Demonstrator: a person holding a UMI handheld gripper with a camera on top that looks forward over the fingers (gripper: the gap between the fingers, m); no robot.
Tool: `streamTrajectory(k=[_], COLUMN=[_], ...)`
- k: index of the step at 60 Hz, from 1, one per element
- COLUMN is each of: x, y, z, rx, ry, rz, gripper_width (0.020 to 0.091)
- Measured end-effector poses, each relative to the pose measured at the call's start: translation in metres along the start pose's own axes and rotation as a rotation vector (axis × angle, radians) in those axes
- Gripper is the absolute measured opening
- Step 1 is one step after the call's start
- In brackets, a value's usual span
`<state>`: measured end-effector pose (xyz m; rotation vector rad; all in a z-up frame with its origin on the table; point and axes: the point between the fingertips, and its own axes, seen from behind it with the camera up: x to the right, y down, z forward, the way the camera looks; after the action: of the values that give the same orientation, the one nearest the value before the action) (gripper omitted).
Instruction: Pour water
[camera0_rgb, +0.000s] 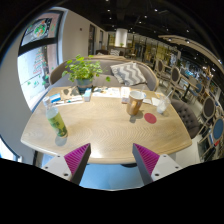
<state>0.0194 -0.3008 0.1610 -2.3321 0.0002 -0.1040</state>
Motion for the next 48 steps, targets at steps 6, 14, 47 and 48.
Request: streamTrajectory(k=[6, 14, 47, 48], x=[-0.058, -0.129, -0.253, -0.253], y=[0.012, 0.016, -0.067, -0.068], z=[0.005, 0.011, 0.159, 0.163], rx=[-0.005, 0.023, 0.252, 0.256], ry=[-0.032, -0.096, -0.15, -0.143], rz=[-0.002, 0.008, 0.031, 0.027], gripper_width=[0.0856, 0.0857, 0.0703, 0.0652])
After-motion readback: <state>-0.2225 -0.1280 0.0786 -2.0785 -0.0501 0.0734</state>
